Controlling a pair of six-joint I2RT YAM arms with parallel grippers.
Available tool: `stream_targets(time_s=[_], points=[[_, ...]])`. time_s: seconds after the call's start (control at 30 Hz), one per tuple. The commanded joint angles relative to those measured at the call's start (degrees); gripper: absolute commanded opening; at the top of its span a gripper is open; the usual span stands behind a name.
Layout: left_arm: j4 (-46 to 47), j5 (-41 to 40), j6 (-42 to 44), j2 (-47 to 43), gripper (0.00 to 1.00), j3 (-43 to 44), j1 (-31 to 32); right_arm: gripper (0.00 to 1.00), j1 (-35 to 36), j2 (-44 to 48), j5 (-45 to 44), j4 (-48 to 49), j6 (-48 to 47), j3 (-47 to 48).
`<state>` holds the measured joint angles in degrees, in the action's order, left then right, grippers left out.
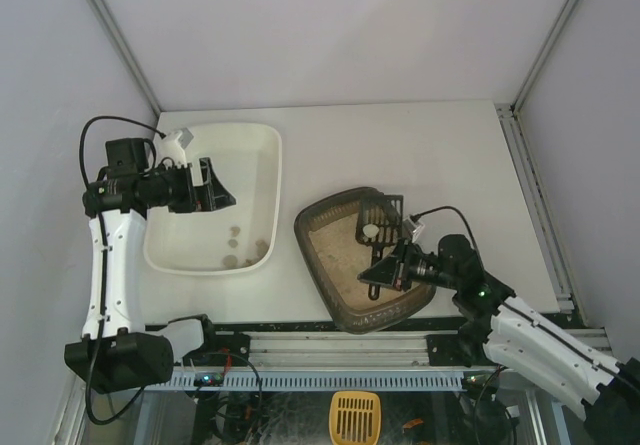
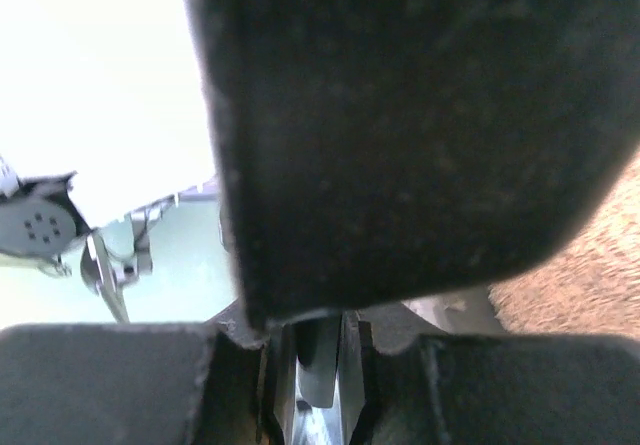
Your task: Clean the litter box
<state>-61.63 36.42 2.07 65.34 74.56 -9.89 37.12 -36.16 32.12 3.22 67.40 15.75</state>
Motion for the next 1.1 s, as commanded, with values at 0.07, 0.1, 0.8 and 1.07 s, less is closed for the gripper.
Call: stream_targets(time_s=[0.07, 0.1, 0.8, 1.07], points=[[1.8, 2.1, -0.4, -2.0, 1.0, -1.6, -0.3, 0.0, 3.7, -2.5, -0.5, 4.3, -1.7, 3.5], [1.8, 2.1, -0.3, -2.1, 1.0, -1.6, -0.2, 0.0, 1.5, -1.0, -0.7, 4.4, -0.7, 2.4], [-5.7, -12.1, 1.1, -4.1, 1.0, 18.5, -3.6, 0.0, 5.7, -30.5, 1.1, 21.0, -5.3, 17.0], [-7.0, -12.5, -0.3, -7.3, 1.0, 26.1, -5.5, 0.0, 12.3, -57.3, 3.4, 9.8, -16.1, 45.7]])
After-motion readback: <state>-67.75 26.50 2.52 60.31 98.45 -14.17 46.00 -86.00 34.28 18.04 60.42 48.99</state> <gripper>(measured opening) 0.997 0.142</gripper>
